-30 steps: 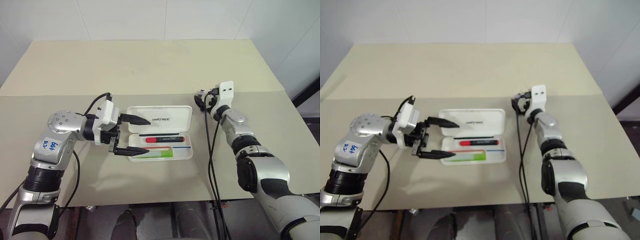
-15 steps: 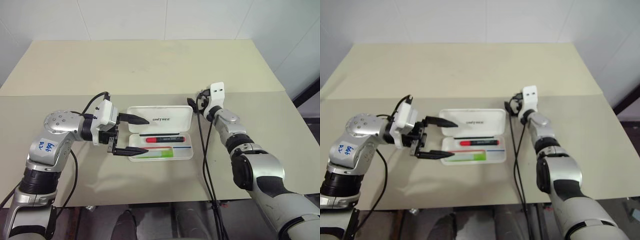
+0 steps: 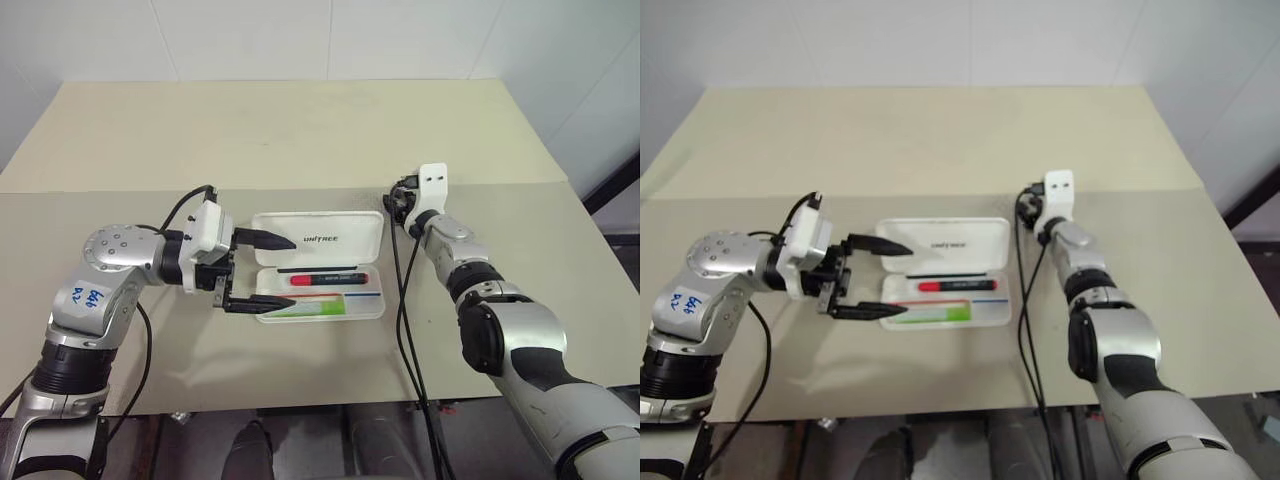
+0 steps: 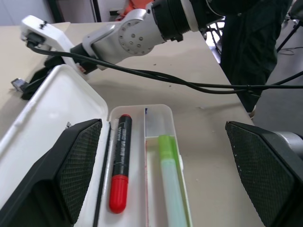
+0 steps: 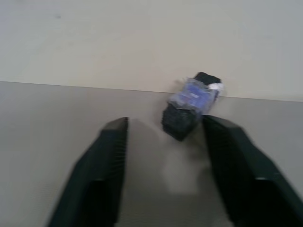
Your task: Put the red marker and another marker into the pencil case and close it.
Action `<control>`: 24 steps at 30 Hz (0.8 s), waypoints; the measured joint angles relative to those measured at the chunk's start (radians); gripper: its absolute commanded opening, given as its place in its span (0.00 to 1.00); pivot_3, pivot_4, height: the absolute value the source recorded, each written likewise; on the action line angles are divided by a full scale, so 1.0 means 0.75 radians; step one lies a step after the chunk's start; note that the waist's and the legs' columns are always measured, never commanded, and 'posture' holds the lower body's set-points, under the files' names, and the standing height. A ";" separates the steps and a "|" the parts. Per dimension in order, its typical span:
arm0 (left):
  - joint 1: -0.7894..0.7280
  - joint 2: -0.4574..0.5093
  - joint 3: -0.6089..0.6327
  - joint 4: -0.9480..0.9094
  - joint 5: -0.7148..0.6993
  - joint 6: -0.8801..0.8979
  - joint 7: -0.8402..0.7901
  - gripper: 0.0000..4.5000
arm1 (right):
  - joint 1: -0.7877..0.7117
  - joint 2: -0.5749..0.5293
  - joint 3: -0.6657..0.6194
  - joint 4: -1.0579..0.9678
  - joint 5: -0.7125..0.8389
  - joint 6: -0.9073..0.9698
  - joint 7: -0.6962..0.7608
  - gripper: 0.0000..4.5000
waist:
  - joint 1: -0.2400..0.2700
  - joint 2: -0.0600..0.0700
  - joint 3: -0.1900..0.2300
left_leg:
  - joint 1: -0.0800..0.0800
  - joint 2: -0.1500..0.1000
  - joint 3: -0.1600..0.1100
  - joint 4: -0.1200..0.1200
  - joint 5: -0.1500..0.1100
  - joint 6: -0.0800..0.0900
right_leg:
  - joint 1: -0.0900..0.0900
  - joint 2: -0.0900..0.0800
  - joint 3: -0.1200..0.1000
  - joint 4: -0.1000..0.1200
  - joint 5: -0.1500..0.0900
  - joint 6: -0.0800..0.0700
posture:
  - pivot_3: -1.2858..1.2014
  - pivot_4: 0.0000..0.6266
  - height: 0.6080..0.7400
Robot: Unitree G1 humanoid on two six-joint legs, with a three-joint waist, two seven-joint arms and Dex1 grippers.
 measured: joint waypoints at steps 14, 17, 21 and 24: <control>-0.001 -0.007 0.000 0.000 0.000 -0.004 0.001 1.00 | 0.001 0.000 0.000 0.000 0.000 -0.003 0.023 0.00 | -0.010 0.000 0.000 | 0.000 0.000 0.000 0.000 0.000 0.000 | 0.000 0.000 0.000 0.001 0.000 0.000 | 0.52 0.24 1.00; -0.002 -0.017 0.000 0.001 0.000 -0.005 0.001 1.00 | 0.001 0.000 -0.001 0.000 0.001 -0.011 0.047 0.00 | -0.011 0.000 0.000 | 0.000 0.000 0.000 0.000 0.000 0.000 | 0.000 0.000 0.000 0.001 0.000 0.000 | 0.52 0.24 1.00; -0.002 -0.019 0.000 0.001 0.000 -0.006 0.000 1.00 | 0.003 -0.001 -0.009 -0.009 0.011 -0.036 0.097 0.00 | -0.011 0.000 0.000 | 0.000 0.000 0.000 0.000 0.000 0.000 | 0.000 0.000 0.000 0.000 0.000 0.000 | 0.52 0.24 1.00; -0.002 -0.020 0.000 0.001 0.000 -0.007 0.000 1.00 | 0.023 -0.011 -0.010 -0.046 0.020 -0.060 0.141 0.00 | -0.011 0.000 0.000 | 0.000 0.000 0.000 0.000 0.000 0.000 | 0.000 0.000 0.000 0.000 0.000 0.000 | 0.52 0.24 1.00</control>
